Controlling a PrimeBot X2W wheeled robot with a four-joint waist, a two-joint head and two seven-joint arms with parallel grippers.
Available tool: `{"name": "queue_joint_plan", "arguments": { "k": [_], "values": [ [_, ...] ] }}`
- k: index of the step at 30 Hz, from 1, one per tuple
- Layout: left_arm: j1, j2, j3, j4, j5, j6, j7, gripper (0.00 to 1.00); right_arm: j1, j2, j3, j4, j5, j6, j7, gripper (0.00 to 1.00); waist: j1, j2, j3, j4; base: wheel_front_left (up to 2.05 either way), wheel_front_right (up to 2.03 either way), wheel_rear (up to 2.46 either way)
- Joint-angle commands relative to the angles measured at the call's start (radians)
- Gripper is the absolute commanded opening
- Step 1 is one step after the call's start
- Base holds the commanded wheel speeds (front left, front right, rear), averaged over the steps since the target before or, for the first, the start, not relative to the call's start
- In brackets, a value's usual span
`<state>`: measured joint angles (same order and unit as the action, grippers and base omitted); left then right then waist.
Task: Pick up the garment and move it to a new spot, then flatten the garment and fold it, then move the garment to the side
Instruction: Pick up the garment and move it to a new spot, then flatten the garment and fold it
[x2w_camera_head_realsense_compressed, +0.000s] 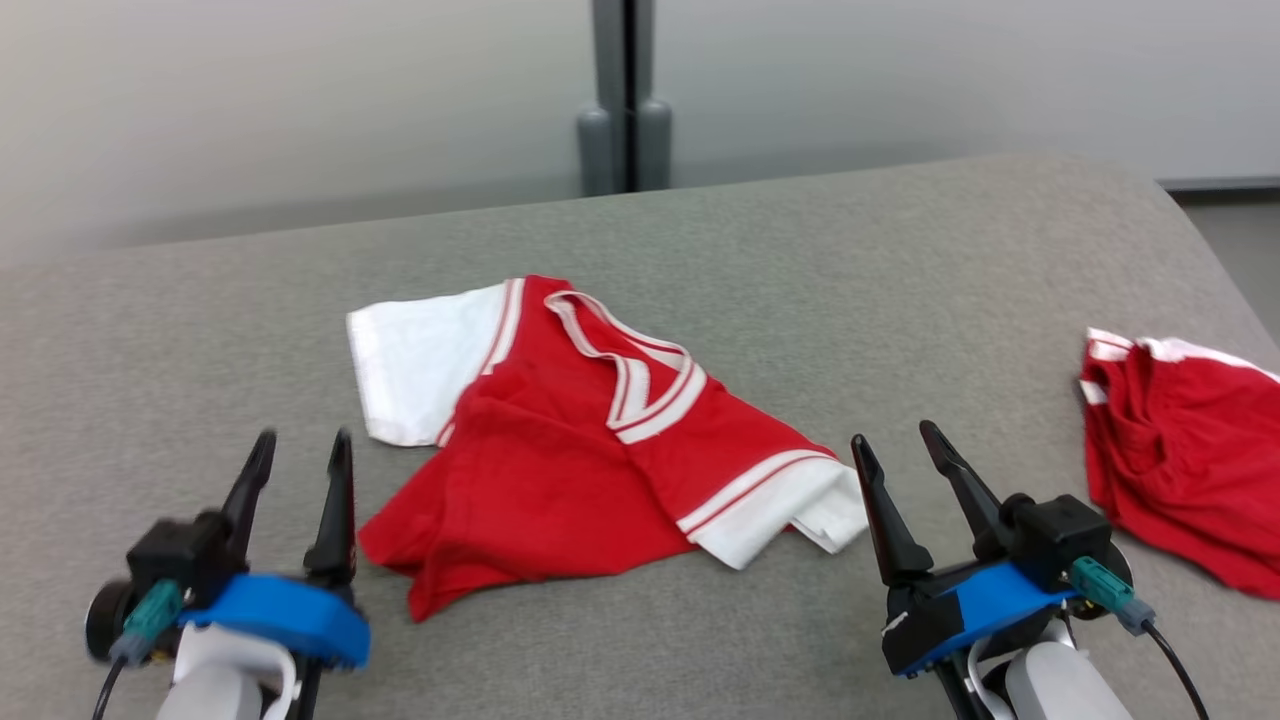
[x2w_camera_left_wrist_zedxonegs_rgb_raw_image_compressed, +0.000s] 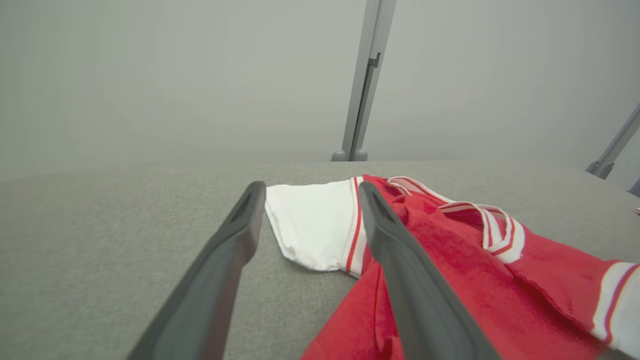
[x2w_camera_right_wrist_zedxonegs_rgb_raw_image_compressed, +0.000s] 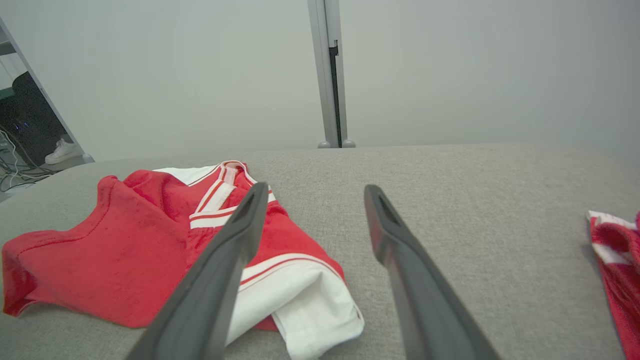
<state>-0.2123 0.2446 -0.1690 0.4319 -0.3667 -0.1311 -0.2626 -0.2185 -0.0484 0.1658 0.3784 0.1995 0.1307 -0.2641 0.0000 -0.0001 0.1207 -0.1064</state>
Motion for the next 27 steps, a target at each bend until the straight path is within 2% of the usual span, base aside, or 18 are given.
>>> {"name": "queue_joint_plan", "arguments": {
  "k": [1,6,11,19,27],
  "values": [
    [0.016,-0.007,0.012,0.005,0.009,0.002,-0.003,1.00,0.002,-0.005,-0.007,0.008,-0.007,0.000,0.000,1.00,0.0000,0.0001,-0.001,0.014,0.00,0.00,0.00],
    [0.103,-0.047,0.117,0.031,0.030,0.001,-0.003,1.00,0.030,-0.005,-0.017,0.046,-0.009,0.000,0.000,1.00,0.0000,0.0001,-0.047,0.065,0.00,0.00,0.00],
    [0.166,-0.088,0.169,0.042,0.056,0.001,-0.003,1.00,0.056,-0.004,-0.022,0.078,-0.005,0.000,0.000,1.00,0.0000,0.0001,-0.079,0.099,0.00,0.00,0.00],
    [0.148,-0.109,0.151,0.031,0.071,0.001,-0.003,1.00,0.047,-0.004,0.014,0.099,-0.048,0.000,0.000,1.00,0.0000,0.0001,-0.057,0.153,0.00,0.00,0.00],
    [0.129,-0.089,0.123,0.038,0.025,0.001,-0.003,1.00,-0.004,-0.005,0.059,0.206,-0.181,0.000,0.000,1.00,0.0000,0.0001,0.006,0.215,0.00,0.00,0.00]
  ]
}}
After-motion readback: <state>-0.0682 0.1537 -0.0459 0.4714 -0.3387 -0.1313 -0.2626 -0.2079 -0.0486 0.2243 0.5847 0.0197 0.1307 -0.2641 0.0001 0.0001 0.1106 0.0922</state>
